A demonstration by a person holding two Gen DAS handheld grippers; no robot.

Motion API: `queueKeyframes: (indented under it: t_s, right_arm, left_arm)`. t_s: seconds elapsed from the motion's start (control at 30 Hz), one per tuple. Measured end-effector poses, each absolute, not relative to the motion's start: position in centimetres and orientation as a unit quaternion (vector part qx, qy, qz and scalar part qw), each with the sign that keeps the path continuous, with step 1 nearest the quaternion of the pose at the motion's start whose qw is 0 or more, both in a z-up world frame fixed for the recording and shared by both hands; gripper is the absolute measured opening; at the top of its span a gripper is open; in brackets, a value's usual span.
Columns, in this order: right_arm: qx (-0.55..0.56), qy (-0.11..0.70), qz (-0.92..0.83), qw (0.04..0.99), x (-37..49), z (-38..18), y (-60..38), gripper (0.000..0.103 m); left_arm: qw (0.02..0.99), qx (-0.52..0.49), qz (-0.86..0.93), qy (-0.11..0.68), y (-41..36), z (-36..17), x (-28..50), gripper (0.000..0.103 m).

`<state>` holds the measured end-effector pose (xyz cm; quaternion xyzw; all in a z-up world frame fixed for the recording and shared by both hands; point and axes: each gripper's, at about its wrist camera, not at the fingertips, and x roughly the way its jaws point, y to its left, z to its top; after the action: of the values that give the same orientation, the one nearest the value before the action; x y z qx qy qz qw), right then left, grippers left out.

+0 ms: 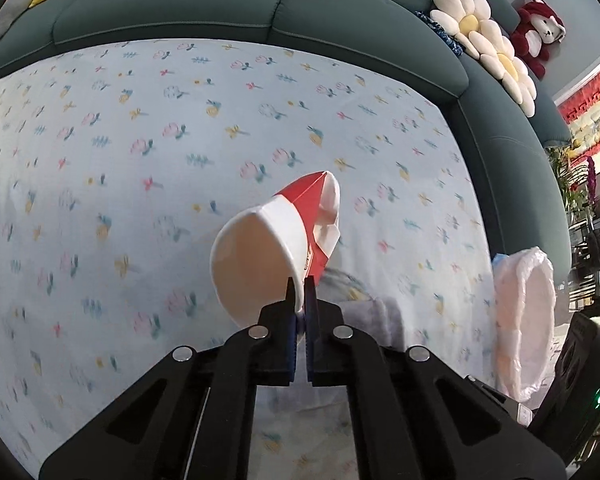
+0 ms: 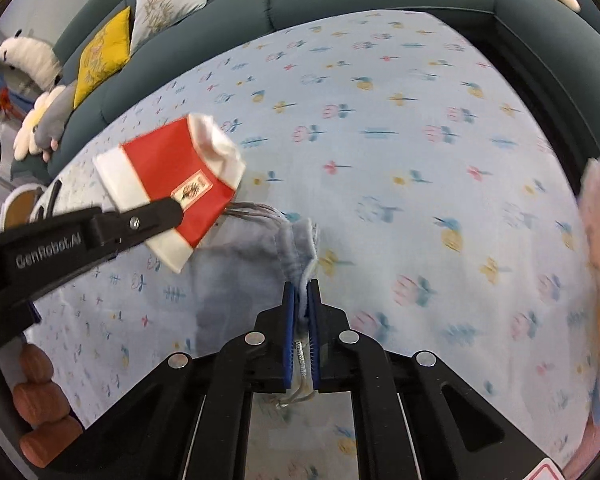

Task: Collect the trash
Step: 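Grasp the red-and-white cup with the left tool while the right tool grasps the grey bag, then carry cup and grey bag over the white bin and open both tools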

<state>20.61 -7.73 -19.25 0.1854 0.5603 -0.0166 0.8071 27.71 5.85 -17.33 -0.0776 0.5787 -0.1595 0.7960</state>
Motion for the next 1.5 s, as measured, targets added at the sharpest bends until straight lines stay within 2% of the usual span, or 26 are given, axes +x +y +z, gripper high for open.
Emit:
queueKeyframes:
  t_s: [0.47, 0.93, 1.5]
  right_arm:
    - [0.209, 0.475, -0.046, 0.853, 13.8, -10.7, -14.5, 0.006]
    - [0.233, 0.376, -0.091, 0.892, 8.5, -1.8, -24.8, 0.006]
    - [0.261, 0.332, -0.154, 0.893, 2.6, -0.1, -33.5, 0.006]
  left_arm:
    - [0.822, -0.058, -0.193, 0.533, -0.1, -9.6, 20.3, 0.003]
    - [0.834, -0.013, -0.261, 0.487, -10.2, -3.0, 14.8, 0.003]
    - [0.817, 0.034, -0.318, 0.48, -19.0, -1.7, 10.7, 0.003]
